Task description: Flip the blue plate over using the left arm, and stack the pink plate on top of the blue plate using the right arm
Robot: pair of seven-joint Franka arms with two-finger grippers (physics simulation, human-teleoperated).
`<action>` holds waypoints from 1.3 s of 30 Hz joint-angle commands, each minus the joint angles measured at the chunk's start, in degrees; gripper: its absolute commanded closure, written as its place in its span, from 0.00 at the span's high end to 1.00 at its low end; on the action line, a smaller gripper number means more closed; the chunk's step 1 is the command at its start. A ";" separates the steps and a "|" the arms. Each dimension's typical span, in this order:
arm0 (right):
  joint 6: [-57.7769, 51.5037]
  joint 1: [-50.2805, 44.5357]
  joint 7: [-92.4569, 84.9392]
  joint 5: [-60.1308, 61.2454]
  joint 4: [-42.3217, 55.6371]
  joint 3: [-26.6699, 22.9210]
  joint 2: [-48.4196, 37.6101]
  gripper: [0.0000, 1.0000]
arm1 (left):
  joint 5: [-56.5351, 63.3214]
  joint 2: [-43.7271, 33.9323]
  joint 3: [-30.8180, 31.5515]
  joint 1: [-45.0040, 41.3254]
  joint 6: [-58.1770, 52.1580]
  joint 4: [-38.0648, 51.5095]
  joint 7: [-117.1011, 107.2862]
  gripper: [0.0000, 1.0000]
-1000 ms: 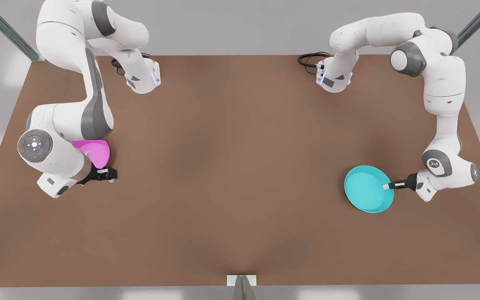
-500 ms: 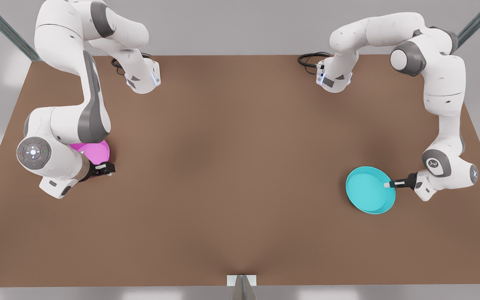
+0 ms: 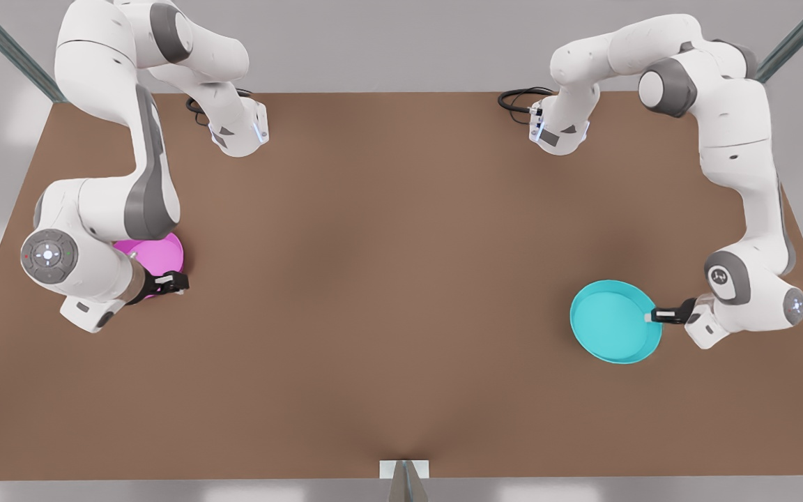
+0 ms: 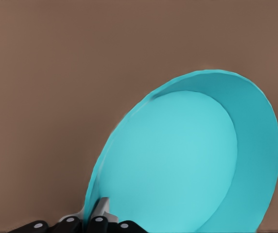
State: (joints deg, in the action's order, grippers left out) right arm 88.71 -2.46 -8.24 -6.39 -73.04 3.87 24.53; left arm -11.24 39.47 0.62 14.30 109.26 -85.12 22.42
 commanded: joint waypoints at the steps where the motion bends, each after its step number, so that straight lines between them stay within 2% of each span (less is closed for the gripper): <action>1: -0.03 0.00 -0.11 -0.03 0.00 0.00 0.00 1.00 | 4.28 -0.01 -0.01 -0.40 -0.88 0.56 -0.44 0.21; 6: 0.32 0.00 2.97 0.59 0.44 0.00 0.00 1.00 | 23.71 -0.44 -0.09 -12.53 -17.67 11.82 -15.47 0.21; 11: 0.14 -0.17 2.70 4.19 0.44 0.35 -0.01 1.00 | 39.10 -0.44 -0.18 -24.84 -32.00 17.27 -34.19 0.21; 15: 0.23 -0.17 2.53 5.16 0.62 0.35 0.08 1.00 | 50.61 -0.27 -0.09 -36.00 -36.66 17.27 -48.25 0.21; 23: 1.20 0.97 2.70 5.33 1.15 0.09 0.26 1.00 | 72.76 5.18 -0.09 -53.40 -40.09 16.75 -55.55 0.21; 29: 1.20 1.06 2.61 5.33 1.15 0.09 0.26 1.00 | 79.79 9.66 -0.09 -61.67 -46.86 16.75 -62.41 0.21; 32: 1.20 1.06 2.61 5.33 1.06 0.18 0.26 1.00 | 79.53 12.39 -0.01 -66.15 -50.90 16.75 -64.52 0.21; 39: 1.20 0.97 2.61 5.24 1.06 0.18 0.26 1.00 | 79.62 16.96 -0.01 -70.28 -56.35 16.75 -70.14 0.21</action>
State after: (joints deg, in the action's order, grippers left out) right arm 89.91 -1.43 -5.62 -1.07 -71.98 4.04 24.79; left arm 69.87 56.73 0.64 -56.42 52.69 -68.31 -48.15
